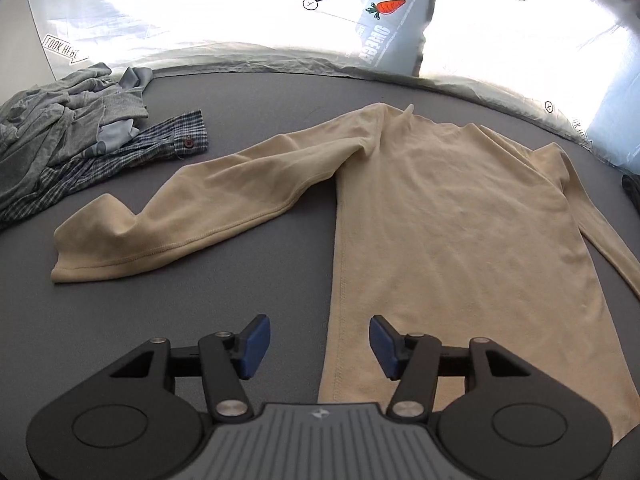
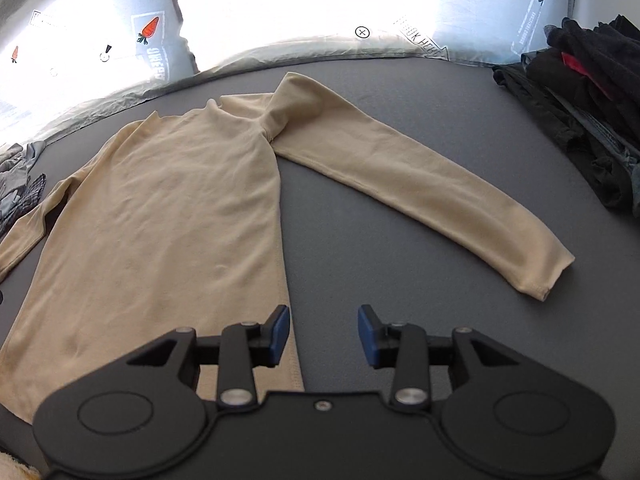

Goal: Fold clothes
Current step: 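Grasp the shirt hem with both grippers and pull the body straight, then regrasp the hem with both grippers, smooth the shirt flat, release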

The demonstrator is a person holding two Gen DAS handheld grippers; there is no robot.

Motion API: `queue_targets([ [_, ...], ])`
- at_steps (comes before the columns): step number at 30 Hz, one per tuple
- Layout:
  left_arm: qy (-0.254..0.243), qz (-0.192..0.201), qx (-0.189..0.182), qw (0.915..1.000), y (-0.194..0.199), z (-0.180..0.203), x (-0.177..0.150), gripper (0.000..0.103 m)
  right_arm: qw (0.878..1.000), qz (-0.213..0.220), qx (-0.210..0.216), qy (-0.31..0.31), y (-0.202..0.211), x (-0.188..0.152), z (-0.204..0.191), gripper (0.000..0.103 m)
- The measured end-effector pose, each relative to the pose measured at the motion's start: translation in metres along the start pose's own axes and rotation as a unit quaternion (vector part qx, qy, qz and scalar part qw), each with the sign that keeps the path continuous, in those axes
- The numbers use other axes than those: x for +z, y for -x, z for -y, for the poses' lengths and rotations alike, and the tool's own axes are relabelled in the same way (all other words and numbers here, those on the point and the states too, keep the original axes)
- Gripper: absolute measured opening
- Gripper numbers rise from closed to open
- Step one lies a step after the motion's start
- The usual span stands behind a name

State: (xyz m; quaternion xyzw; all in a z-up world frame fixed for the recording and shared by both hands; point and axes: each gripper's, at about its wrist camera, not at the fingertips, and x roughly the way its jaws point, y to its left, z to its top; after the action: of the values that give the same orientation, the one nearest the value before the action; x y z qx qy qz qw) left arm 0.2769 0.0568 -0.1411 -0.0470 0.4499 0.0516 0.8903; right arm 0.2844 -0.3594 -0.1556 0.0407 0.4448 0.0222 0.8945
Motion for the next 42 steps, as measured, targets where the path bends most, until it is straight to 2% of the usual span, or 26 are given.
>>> queue_targets([
  [4,-0.023,0.024,0.005,0.9994,-0.028,-0.002,0.050,0.056,1.000,0.017,0.001,0.025,-0.018,0.039,-0.012,0.042],
  [9,-0.043,0.027,-0.006,0.9987,-0.082,-0.005,0.118,0.056,0.998,0.034,-0.002,0.061,-0.056,0.100,-0.030,0.045],
  [12,-0.060,0.028,-0.015,0.9977,-0.118,-0.001,0.154,0.064,0.996,0.039,-0.005,0.083,-0.083,0.137,-0.043,0.046],
  [14,-0.069,0.028,-0.031,0.9968,-0.144,0.002,0.176,0.067,0.993,0.049,0.001,0.106,-0.109,0.165,-0.059,0.047],
  [19,-0.097,0.013,-0.095,0.9906,-0.208,0.013,0.211,0.068,0.984,0.071,0.034,0.161,-0.178,0.224,-0.096,0.055],
  [21,-0.106,0.009,-0.104,0.9888,-0.229,0.016,0.215,0.068,0.977,0.068,0.042,0.196,-0.208,0.238,-0.107,0.060],
  [24,-0.103,0.003,-0.108,0.9888,-0.250,0.020,0.215,0.066,0.975,0.041,0.041,0.212,-0.239,0.247,-0.110,0.060],
  [25,-0.102,0.015,-0.112,0.9884,-0.250,0.020,0.213,0.059,0.976,0.034,0.045,0.212,-0.245,0.247,-0.109,0.060],
  [26,-0.099,0.019,-0.112,0.9885,-0.249,0.020,0.212,0.057,0.976,0.026,0.049,0.213,-0.251,0.247,-0.107,0.060],
  [27,-0.094,0.026,-0.105,0.9896,-0.248,0.020,0.209,0.042,0.976,0.019,0.054,0.212,-0.256,0.247,-0.105,0.056],
  [28,-0.085,0.030,-0.103,0.9906,-0.246,0.019,0.208,0.022,0.978,0.022,0.066,0.199,-0.254,0.246,-0.102,0.040],
  [29,-0.074,0.034,-0.104,0.9912,-0.245,0.018,0.206,0.011,0.979,0.026,0.076,0.186,-0.251,0.244,-0.098,0.024],
  [30,-0.062,0.041,-0.098,0.9924,-0.242,0.018,0.204,0.009,0.981,0.044,0.063,0.178,-0.248,0.241,-0.096,0.004],
  [32,-0.045,0.054,-0.084,0.9939,-0.237,0.018,0.202,0.009,0.981,0.066,0.039,0.178,-0.242,0.239,-0.094,0.004],
  [34,-0.058,0.062,-0.066,0.9942,-0.234,0.021,0.202,0.009,0.981,0.085,0.011,0.172,-0.237,0.240,-0.091,0.004],
  [37,-0.044,0.053,-0.050,0.9964,-0.241,0.020,0.201,0.011,0.984,0.071,0.003,0.163,-0.245,0.243,-0.087,0.004],
  [41,-0.030,0.043,-0.028,0.9982,-0.236,0.023,0.206,0.024,0.987,0.053,-0.007,0.152,-0.255,0.247,-0.082,0.006],
  [42,-0.027,0.052,-0.021,0.9981,-0.227,0.024,0.207,0.032,0.986,0.059,-0.017,0.155,-0.248,0.245,-0.085,0.015],
])
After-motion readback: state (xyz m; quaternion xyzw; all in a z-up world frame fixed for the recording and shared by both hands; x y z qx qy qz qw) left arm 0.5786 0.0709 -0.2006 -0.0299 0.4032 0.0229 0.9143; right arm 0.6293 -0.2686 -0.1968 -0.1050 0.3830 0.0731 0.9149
